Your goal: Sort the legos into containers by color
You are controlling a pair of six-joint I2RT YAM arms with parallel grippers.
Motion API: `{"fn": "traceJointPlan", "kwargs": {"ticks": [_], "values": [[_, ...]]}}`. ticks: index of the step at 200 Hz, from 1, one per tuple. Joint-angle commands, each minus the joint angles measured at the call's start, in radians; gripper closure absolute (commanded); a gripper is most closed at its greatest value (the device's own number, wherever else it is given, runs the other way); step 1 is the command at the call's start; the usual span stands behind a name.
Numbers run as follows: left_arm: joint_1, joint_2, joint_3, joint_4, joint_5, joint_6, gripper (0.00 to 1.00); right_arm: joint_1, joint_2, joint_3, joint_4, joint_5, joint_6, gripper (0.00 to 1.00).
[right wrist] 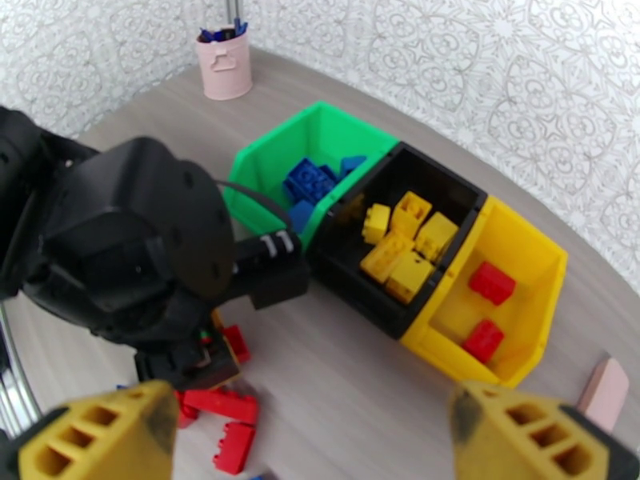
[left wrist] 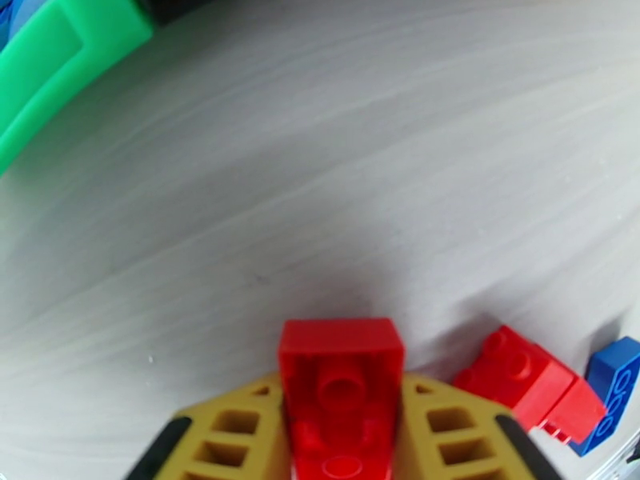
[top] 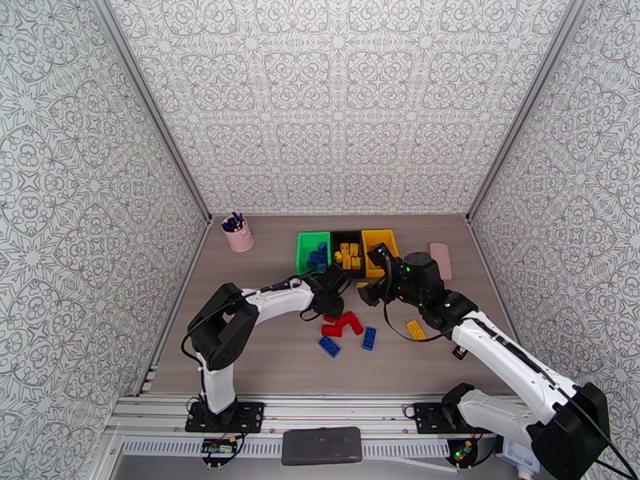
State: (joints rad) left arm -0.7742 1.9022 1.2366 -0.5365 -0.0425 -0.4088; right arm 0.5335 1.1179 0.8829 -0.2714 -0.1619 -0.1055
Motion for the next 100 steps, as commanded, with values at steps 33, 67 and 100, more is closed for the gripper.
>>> {"fn": "traceJointPlan", "kwargs": {"ticks": [33,67,100], "values": [[0.000,-0.082,0.025,0.006,-0.056,0.010,0.77,-0.022,-0.060,-0.060,0.024,0.039,0.037,0.09],[0.000,-0.148,-0.015,0.202,-0.052,0.020,0.77,-0.033,-0.109,-0.076,0.009,0.030,0.043,0.08],[0.000,-0.136,0.008,0.395,-0.024,0.067,0.77,-0.055,-0.165,-0.098,-0.007,0.061,0.060,0.09]]}}
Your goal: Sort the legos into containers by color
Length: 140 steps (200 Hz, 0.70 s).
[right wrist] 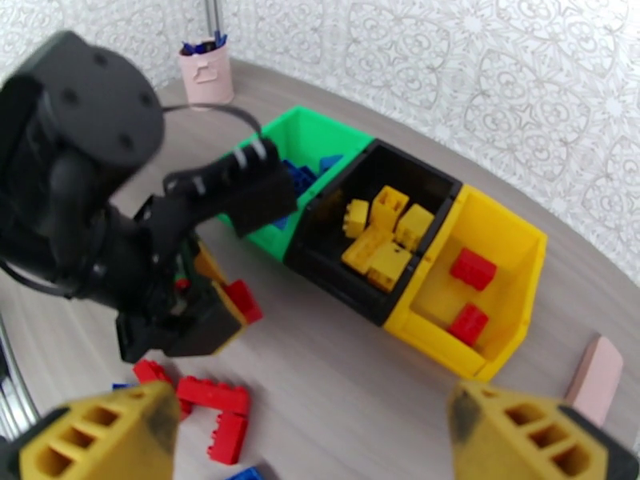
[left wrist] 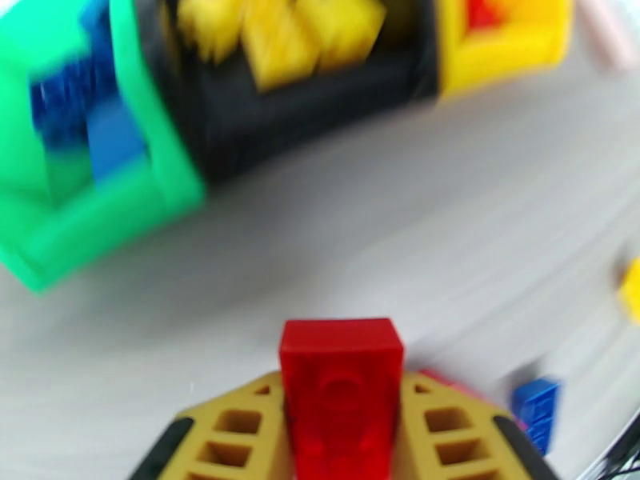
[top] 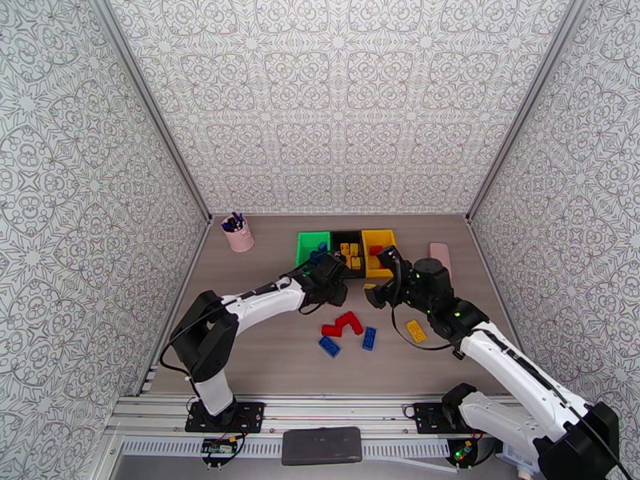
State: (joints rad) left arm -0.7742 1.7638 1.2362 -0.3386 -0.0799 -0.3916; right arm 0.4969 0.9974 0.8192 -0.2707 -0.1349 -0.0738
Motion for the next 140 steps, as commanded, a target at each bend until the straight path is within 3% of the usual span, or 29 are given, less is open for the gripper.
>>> {"fn": "traceJointPlan", "kwargs": {"ticks": [1,77,140], "values": [[0.000,0.005,0.010,0.203,0.015,0.052,0.77,-0.020,-0.046,-0.035,-0.007,0.034,0.030,0.09],[0.019,0.238,0.250,0.544,0.069,0.192,0.79,-0.083,-0.115,-0.075,-0.022,0.031,0.070,0.10],[0.054,0.513,0.566,0.497,0.092,0.200,0.79,-0.110,-0.143,-0.064,-0.068,0.040,0.062,0.10]]}}
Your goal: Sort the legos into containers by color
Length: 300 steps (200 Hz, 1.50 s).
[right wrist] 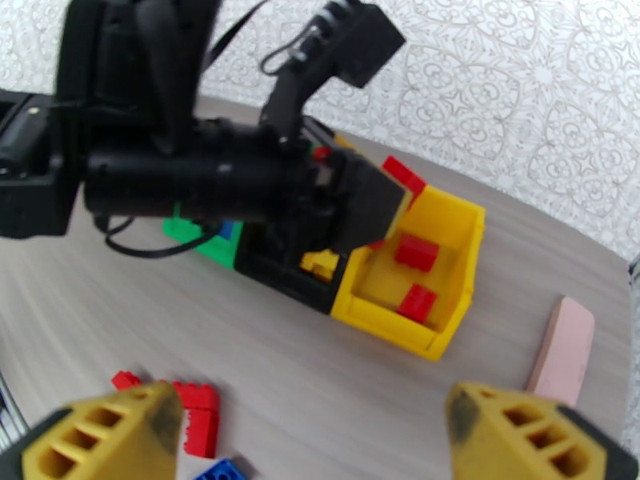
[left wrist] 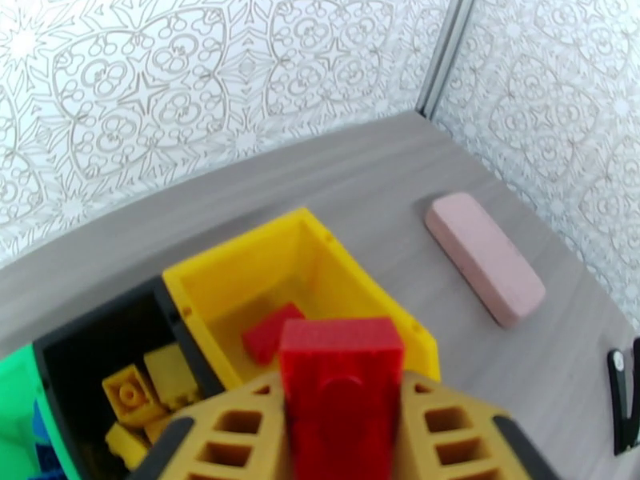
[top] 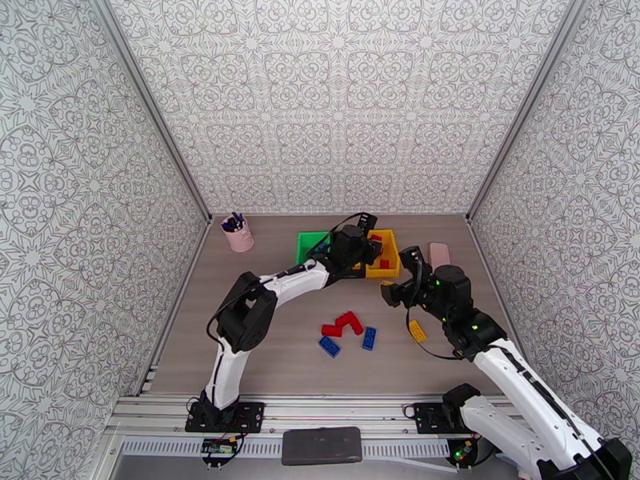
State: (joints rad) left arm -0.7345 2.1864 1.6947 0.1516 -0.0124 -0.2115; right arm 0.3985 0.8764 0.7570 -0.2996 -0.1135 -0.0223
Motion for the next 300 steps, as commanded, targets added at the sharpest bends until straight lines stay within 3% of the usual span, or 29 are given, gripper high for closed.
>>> {"fn": "traceJointPlan", "kwargs": {"ticks": [1,59,110,189,243,283,300], "values": [[0.015,0.094,0.112,0.007,0.024,0.019,0.79,-0.013,-0.023,-0.002,-0.039,0.019,0.011,0.10],[0.031,0.225,0.279,-0.024,0.037,0.003,0.75,-0.018,-0.032,0.003,-0.049,0.023,0.012,0.10],[0.035,0.122,0.235,-0.086,0.044,0.018,0.40,-0.018,-0.014,0.027,-0.063,-0.008,0.009,0.10],[0.034,-0.356,-0.283,-0.043,0.045,0.075,0.10,-0.019,0.084,0.040,-0.055,-0.042,0.054,0.10],[0.029,-0.710,-0.706,0.045,0.144,0.106,0.04,-0.011,0.132,0.014,-0.051,-0.052,0.115,0.10],[0.031,-0.962,-0.951,-0.004,0.255,0.208,0.01,0.053,0.186,0.006,-0.084,-0.003,0.148,0.10],[0.032,-1.050,-1.008,-0.074,0.350,0.287,0.00,0.096,0.217,0.001,-0.084,0.022,0.185,0.10]]}}
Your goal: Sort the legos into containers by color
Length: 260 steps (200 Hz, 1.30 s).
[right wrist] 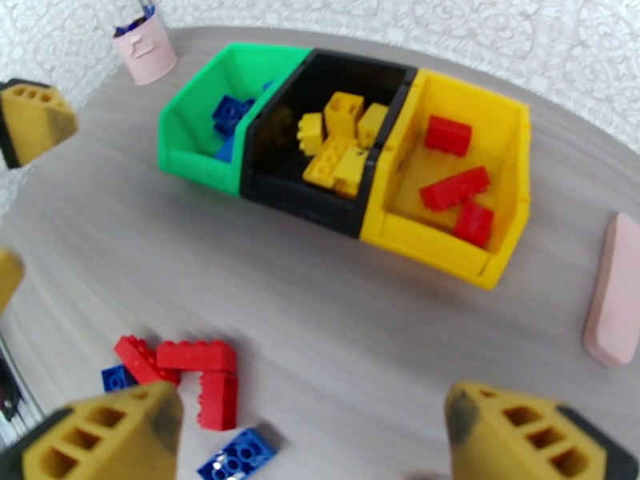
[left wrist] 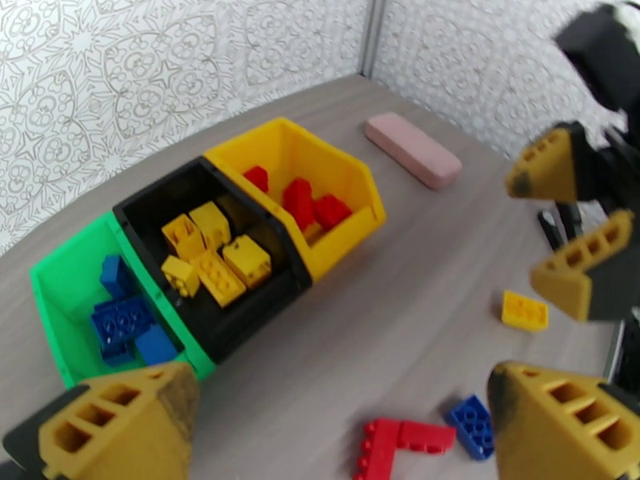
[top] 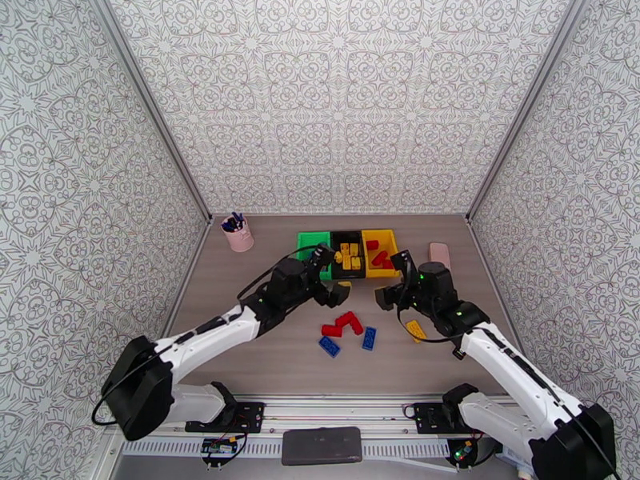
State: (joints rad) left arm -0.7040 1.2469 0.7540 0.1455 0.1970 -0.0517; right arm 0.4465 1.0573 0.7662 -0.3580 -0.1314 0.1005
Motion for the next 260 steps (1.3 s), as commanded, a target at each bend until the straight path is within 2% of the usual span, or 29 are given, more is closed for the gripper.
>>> {"fn": "traceJointPlan", "kwargs": {"ticks": [1,22,69,110,179,209,236,251,260], "values": [[0.001,-0.115,-0.069,-0.073,0.143,0.132,0.00,0.052,0.038,-0.008,-0.025,0.041,0.063,0.10],[0.003,-0.172,-0.084,-0.208,0.265,0.260,0.00,0.115,0.086,-0.011,-0.018,0.084,0.112,0.10],[0.008,-0.222,-0.117,-0.232,0.318,0.289,0.00,0.257,0.225,0.007,-0.030,0.171,0.207,0.11],[0.008,-0.231,-0.125,-0.236,0.329,0.289,0.01,0.334,0.375,0.064,-0.047,0.205,0.259,0.15],[0.009,-0.231,-0.135,-0.221,0.330,0.286,0.00,0.374,0.556,0.153,-0.082,0.220,0.298,0.37],[0.011,-0.229,-0.138,-0.213,0.329,0.283,0.00,0.376,0.590,0.164,-0.078,0.217,0.308,0.50],[0.011,-0.229,-0.138,-0.210,0.334,0.280,0.00,0.376,0.606,0.167,-0.079,0.232,0.318,0.57],[0.011,-0.228,-0.141,-0.207,0.333,0.280,0.00,0.375,0.609,0.168,-0.079,0.233,0.319,0.70],[0.011,-0.228,-0.143,-0.204,0.333,0.279,0.00,0.375,0.607,0.168,-0.079,0.235,0.321,0.73]]}}
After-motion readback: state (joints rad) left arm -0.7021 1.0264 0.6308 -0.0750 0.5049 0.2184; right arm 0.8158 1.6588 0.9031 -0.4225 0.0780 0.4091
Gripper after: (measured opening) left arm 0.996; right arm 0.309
